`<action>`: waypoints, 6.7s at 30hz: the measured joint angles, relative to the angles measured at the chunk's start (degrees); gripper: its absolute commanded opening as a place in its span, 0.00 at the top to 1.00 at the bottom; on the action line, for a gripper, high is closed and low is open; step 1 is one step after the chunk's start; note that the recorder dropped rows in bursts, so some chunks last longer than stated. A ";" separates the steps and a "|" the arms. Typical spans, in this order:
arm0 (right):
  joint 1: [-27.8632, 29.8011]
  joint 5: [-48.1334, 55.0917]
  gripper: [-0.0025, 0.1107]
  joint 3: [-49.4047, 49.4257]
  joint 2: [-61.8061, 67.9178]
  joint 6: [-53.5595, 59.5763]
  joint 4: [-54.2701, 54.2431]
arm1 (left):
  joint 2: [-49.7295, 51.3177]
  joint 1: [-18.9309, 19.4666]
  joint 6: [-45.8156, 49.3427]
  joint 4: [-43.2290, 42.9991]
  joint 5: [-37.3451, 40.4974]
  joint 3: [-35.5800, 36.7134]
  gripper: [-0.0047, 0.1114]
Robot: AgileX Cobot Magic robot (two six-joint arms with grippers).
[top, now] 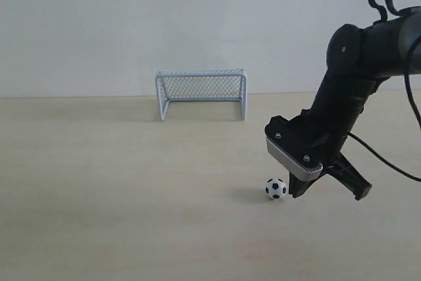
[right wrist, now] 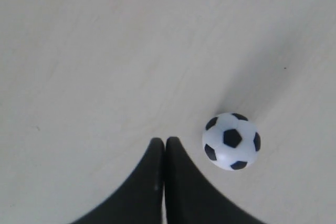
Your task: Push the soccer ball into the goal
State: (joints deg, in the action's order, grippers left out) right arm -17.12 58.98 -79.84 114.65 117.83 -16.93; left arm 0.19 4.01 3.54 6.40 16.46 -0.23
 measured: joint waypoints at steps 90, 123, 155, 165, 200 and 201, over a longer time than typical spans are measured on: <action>5.65 7.92 0.98 0.00 -14.85 -23.65 -5.40 | 0.00 0.00 0.00 0.00 0.00 0.00 0.92; 24.45 10.63 0.98 25.20 -43.94 -51.43 -18.78 | 0.00 0.00 0.00 0.00 0.00 0.00 0.92; 24.45 -49.90 0.98 70.61 -102.38 -60.03 -48.21 | 0.00 0.00 0.00 0.00 0.00 0.00 0.92; 24.45 -50.15 0.98 71.04 -107.02 -58.31 -48.04 | 0.00 0.00 0.00 0.00 0.00 0.00 0.92; 24.45 -46.79 0.98 79.55 -114.43 -118.40 13.95 | 0.00 0.00 0.00 0.00 0.00 0.00 0.92; 24.45 -46.79 0.98 79.55 -114.43 -118.40 13.81 | 0.00 0.00 0.00 0.00 0.00 0.00 0.92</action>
State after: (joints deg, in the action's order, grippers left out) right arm 7.33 12.20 -0.29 0.22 -0.58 -3.12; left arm 0.19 4.01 3.54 6.40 16.46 -0.23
